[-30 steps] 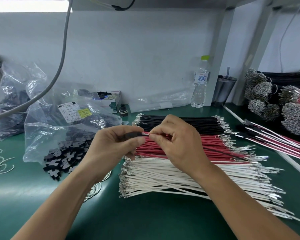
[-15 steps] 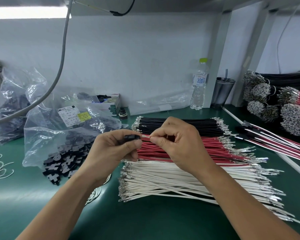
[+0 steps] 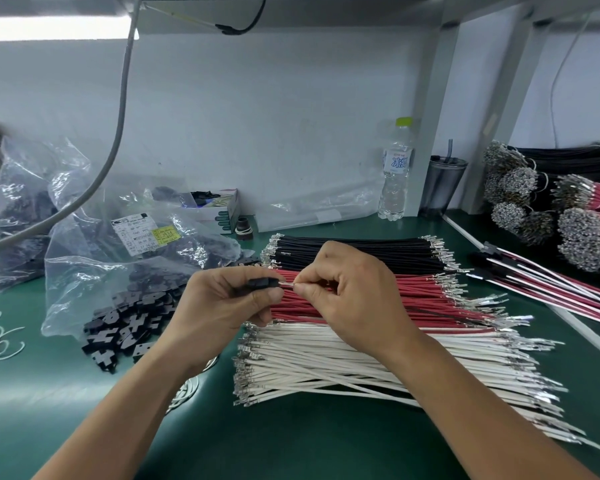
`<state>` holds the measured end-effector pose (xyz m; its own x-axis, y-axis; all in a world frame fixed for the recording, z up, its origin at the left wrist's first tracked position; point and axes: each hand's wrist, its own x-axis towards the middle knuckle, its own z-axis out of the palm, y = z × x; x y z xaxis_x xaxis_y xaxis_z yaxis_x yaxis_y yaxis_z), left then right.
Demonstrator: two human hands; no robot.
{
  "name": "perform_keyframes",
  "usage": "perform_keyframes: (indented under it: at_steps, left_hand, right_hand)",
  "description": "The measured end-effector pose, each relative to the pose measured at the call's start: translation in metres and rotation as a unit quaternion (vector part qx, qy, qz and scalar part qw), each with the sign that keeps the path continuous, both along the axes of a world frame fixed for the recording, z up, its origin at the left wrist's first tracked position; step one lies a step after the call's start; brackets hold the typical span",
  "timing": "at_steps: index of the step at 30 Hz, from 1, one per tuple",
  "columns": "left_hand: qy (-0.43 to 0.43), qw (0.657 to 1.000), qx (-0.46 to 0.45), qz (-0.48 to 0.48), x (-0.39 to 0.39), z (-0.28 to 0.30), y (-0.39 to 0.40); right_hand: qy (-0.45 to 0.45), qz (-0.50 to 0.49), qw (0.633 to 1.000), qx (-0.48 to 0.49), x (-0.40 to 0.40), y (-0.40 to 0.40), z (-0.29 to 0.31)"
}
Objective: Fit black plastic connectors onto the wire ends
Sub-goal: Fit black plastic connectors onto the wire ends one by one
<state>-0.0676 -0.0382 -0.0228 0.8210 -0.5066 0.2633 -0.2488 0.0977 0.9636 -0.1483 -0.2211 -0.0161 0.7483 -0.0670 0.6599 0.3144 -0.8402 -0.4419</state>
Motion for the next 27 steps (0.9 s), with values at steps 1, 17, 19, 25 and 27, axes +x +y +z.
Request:
perform_keyframes:
  at_steps: [1, 17, 19, 25, 27]
  left_hand:
    - [-0.002, 1.000, -0.002, 0.004, 0.0007, 0.0003, 0.0003]
    - [0.003, 1.000, -0.027, -0.010, -0.0019, 0.0028, 0.0027]
    - [-0.015, 1.000, -0.019, -0.009, -0.0034, 0.0036, 0.0025]
    - [-0.002, 1.000, -0.015, -0.022, -0.0026, 0.0071, 0.0050]
    - [0.001, 0.999, -0.007, -0.035, -0.0013, 0.0072, 0.0066]
  right_hand:
    - [-0.012, 0.003, 1.000, -0.021, -0.0013, 0.0010, 0.0015]
    - [-0.026, -0.012, 1.000, -0.003, -0.0027, 0.0011, 0.0043]
    - [-0.016, 0.006, 1.000, 0.009, -0.0028, -0.0006, 0.0040]
    - [-0.043, 0.043, 0.998, -0.035, -0.0045, -0.0028, 0.0094]
    - [-0.038, 0.053, 0.998, -0.019, -0.0043, -0.0032, 0.0094]
